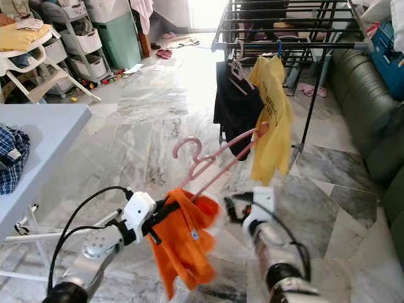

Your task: Hang hanger

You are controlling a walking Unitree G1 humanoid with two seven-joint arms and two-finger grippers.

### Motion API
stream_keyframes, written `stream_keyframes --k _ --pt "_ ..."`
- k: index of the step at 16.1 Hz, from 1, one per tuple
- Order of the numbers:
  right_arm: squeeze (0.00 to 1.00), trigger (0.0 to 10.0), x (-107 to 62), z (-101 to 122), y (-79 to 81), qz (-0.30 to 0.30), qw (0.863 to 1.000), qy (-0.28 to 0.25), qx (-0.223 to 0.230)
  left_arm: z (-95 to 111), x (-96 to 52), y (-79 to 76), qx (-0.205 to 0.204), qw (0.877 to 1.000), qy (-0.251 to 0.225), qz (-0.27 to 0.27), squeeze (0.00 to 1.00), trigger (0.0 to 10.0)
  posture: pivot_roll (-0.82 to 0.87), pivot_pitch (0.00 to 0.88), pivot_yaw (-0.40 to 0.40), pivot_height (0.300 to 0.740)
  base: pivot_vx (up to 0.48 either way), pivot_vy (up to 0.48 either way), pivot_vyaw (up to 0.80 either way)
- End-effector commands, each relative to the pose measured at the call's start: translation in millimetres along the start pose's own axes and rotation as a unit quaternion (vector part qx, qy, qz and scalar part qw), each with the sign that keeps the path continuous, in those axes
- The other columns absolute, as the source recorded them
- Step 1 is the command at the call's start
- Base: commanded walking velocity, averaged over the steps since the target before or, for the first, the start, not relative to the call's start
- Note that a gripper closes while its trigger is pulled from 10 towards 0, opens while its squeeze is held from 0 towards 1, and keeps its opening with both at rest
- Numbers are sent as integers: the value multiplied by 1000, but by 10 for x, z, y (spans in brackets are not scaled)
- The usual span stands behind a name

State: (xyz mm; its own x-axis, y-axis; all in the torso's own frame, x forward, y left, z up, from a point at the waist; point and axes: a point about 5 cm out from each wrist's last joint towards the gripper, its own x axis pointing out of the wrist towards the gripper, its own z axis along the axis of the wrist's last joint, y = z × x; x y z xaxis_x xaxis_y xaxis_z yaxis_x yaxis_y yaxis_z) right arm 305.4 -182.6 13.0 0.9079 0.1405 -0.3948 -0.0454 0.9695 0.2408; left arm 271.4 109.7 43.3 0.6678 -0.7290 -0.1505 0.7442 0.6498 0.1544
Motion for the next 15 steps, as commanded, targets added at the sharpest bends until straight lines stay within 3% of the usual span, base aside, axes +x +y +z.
stream_keyframes --k 1,4,8,10,15 --pt "0 10000 35 132 -15 6 1000 -15 9 126 -4 49 12 1000 -21 -8 0 0 -82 0 90 740 0 0 0" --pt "0 10000 30 165 -44 40 999 -5 17 190 -18 107 21 999 -27 -8 0 0 -80 0 89 740 0 0 0" --pt "0 10000 29 163 55 106 994 -6 40 249 -12 146 24 999 -29 -7 0 0 -80 0 92 740 0 0 0" --pt "0 10000 -32 21 162 191 980 18 49 287 0 142 26 999 -32 -10 0 0 -80 0 98 740 0 0 0" --pt "0 10000 -70 -110 309 251 966 47 40 397 30 136 36 998 -47 -18 0 0 -76 0 102 740 0 0 0"
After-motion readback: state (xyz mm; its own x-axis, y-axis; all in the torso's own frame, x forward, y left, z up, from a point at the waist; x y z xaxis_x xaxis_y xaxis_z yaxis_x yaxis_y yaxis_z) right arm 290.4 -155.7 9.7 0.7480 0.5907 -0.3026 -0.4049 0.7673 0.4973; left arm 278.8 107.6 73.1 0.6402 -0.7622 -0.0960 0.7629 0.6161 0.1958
